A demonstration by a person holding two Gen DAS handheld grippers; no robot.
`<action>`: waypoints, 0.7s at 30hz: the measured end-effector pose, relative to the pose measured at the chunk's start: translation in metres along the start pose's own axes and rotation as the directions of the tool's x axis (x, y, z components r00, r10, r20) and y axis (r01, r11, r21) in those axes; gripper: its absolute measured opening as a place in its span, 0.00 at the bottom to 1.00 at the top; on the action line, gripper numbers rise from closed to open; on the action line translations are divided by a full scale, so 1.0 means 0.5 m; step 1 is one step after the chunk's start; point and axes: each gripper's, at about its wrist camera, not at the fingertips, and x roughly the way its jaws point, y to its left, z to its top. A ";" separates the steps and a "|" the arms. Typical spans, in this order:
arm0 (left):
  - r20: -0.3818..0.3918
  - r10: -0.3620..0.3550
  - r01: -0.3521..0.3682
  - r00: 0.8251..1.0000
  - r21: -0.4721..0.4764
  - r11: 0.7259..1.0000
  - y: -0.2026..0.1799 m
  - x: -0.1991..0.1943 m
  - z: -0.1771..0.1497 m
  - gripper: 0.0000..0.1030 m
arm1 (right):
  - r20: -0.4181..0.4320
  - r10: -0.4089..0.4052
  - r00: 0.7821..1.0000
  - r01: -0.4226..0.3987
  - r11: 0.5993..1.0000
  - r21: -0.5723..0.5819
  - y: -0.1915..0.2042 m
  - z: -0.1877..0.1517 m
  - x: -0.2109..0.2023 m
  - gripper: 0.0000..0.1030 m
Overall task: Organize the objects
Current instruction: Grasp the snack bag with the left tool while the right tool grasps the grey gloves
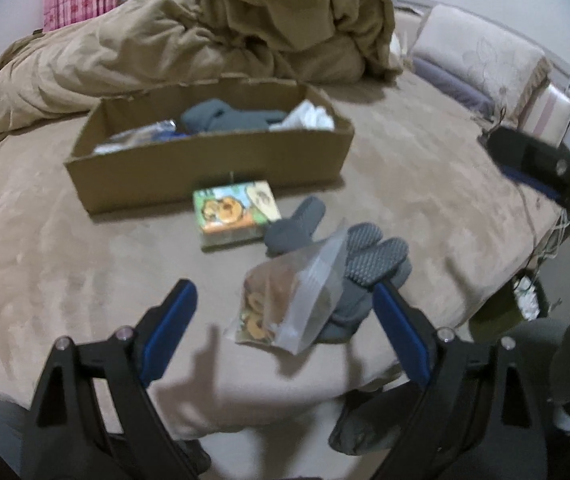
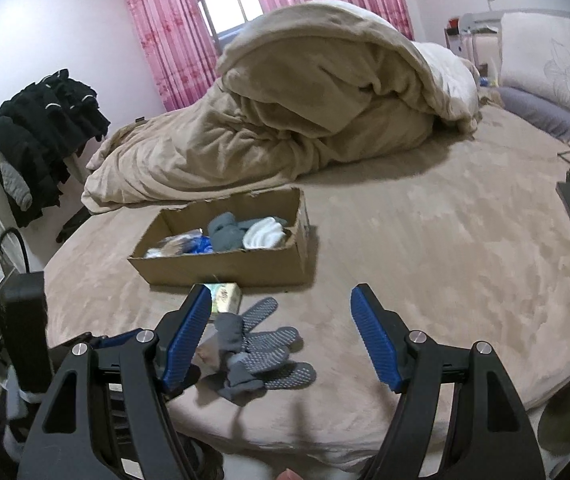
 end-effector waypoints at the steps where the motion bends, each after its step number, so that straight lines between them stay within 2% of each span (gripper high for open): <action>1: -0.006 0.010 -0.010 1.000 0.007 1.000 -0.001 0.011 -0.003 0.88 | -0.008 -0.001 1.000 0.001 1.000 0.003 -0.004 -0.003 0.006 0.73; 7: -0.016 0.049 -0.048 0.999 0.035 0.998 0.001 0.058 -0.012 0.84 | -0.067 -0.006 0.998 0.006 1.000 0.007 -0.012 -0.020 0.049 0.73; 13: -0.014 -0.020 0.021 1.000 0.032 0.999 0.009 0.076 -0.010 0.57 | -0.151 -0.012 0.988 0.015 1.000 0.019 -0.007 -0.043 0.103 0.73; 18: 0.007 -0.035 0.035 0.999 0.028 0.999 0.022 0.065 -0.010 0.49 | -0.202 0.006 0.979 -0.004 1.000 0.007 0.009 -0.058 0.133 0.73; 21: 0.012 -0.037 0.037 0.999 0.004 0.999 0.047 0.054 -0.013 0.48 | -0.230 0.011 0.973 -0.011 1.000 0.001 0.015 -0.068 0.147 0.73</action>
